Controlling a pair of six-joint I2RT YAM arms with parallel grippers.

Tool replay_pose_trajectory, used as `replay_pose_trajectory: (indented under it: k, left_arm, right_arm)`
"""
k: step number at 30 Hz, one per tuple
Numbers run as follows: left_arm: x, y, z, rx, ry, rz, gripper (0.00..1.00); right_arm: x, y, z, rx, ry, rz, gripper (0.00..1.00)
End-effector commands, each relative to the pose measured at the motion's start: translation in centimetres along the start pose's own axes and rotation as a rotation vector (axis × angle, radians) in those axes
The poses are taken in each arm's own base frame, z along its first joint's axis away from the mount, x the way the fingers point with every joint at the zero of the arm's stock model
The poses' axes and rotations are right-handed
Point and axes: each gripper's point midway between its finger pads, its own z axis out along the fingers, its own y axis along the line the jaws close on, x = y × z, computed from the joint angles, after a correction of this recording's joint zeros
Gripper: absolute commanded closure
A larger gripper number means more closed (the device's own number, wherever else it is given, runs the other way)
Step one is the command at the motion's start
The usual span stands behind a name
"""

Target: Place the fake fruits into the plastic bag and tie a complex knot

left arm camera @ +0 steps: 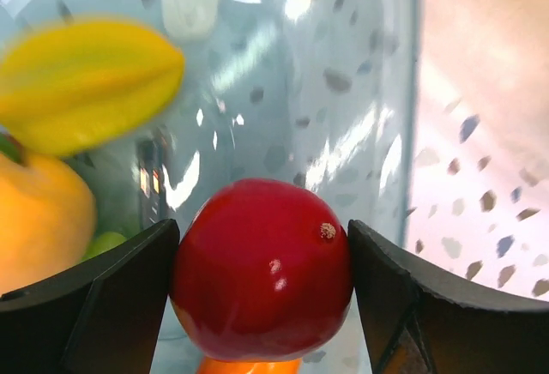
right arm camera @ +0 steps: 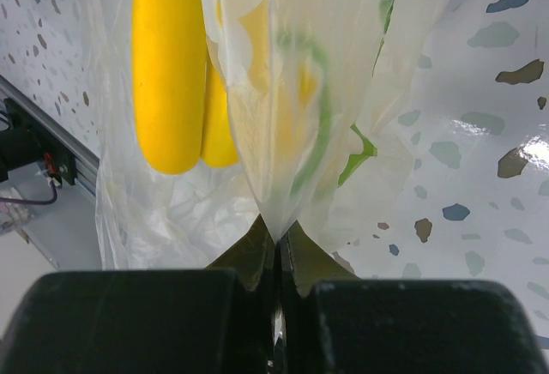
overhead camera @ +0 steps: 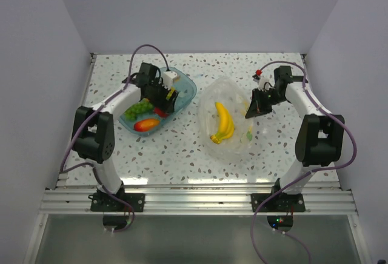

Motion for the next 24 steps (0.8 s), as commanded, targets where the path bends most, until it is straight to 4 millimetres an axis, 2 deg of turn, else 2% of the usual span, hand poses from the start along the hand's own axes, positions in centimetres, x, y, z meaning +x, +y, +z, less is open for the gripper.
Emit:
replay_pose_trajectory:
  k: [1, 2, 5, 6, 8, 9, 10, 11, 12, 13, 14, 15, 16, 18, 19, 20, 21, 22, 24]
  left_arm:
    - [-11.2, -2.6, -7.7, 0.031, -0.348, 0.117, 0.45]
    - [-13.0, -3.7, -9.4, 0.046, -0.410, 0.152, 0.45]
    - [-16.7, -8.3, -10.7, 0.125, -0.533, 0.236, 0.45]
    - [-18.2, -10.9, -10.9, 0.169, -0.585, 0.283, 0.45]
    - [-19.2, -13.7, -10.2, 0.257, -0.620, 0.266, 0.45]
    - [-20.6, -15.9, -10.2, 0.303, -0.676, 0.293, 0.45]
    - [-21.0, -17.4, -10.0, 0.354, -0.686, 0.272, 0.45]
    - [-21.4, -18.2, -8.8, 0.376, -0.688, 0.279, 0.45]
    - [-22.5, -20.5, -8.9, 0.425, -0.731, 0.283, 0.45]
    - [-22.5, -21.5, -7.3, 0.459, -0.714, 0.257, 0.45]
    - [-22.6, -23.4, -6.9, 0.496, -0.718, 0.267, 0.44]
    - [-23.1, -24.3, -6.5, 0.516, -0.738, 0.271, 0.44]
    - [-22.6, -25.0, -4.5, 0.540, -0.704, 0.243, 0.44]
    - [-22.9, -27.3, -3.5, 0.585, -0.715, 0.249, 0.44]
    - [-22.6, -27.6, -1.7, 0.579, -0.688, 0.224, 0.44]
    - [-22.4, -28.7, -1.2, 0.600, -0.680, 0.221, 0.43]
    - [-22.3, -29.4, -0.7, 0.614, -0.680, 0.217, 0.43]
    - [-22.0, -29.3, 0.9, 0.589, -0.660, 0.197, 0.40]
    - [-21.2, -29.2, 2.4, 0.566, -0.629, 0.173, 0.37]
  right_arm:
    - [-0.9, 1.0, -0.4, -0.036, -0.019, -0.033, 1.00]
    - [-0.9, 0.8, -0.4, -0.028, -0.017, -0.030, 1.00]
    - [-0.9, 0.6, -0.3, -0.022, -0.018, -0.031, 1.00]
    - [-1.0, 0.6, -0.2, -0.020, -0.017, -0.028, 1.00]
    - [-1.1, 0.7, -0.3, -0.023, -0.022, -0.026, 1.00]
    - [-1.2, 0.7, -0.3, -0.024, -0.024, -0.023, 1.00]
    - [-1.2, 0.8, -0.3, -0.024, -0.027, -0.024, 1.00]
    - [-1.3, 0.7, -0.4, -0.019, -0.031, -0.027, 1.00]
    - [-1.4, 0.6, -0.5, -0.008, -0.034, -0.028, 1.00]
    - [-1.5, 0.5, -0.6, 0.002, -0.036, -0.033, 1.00]
    - [-1.5, 0.3, -0.7, 0.018, -0.036, -0.030, 1.00]
    - [-1.7, 0.1, -0.9, 0.035, -0.043, -0.035, 1.00]
    - [-1.8, -0.4, -1.1, 0.070, -0.045, -0.031, 1.00]
    - [-2.0, -0.7, -1.5, 0.108, -0.060, -0.032, 1.00]
    - [-2.3, -1.2, -1.7, 0.140, -0.072, -0.029, 1.00]
    - [-2.4, -1.3, -1.9, 0.153, -0.083, -0.032, 1.00]
    - [-2.6, -1.3, -2.2, 0.166, -0.097, -0.034, 1.00]
    - [-2.8, -1.4, -2.3, 0.178, -0.106, -0.035, 1.00]
    - [-3.1, -1.6, -2.7, 0.205, -0.118, -0.038, 1.00]
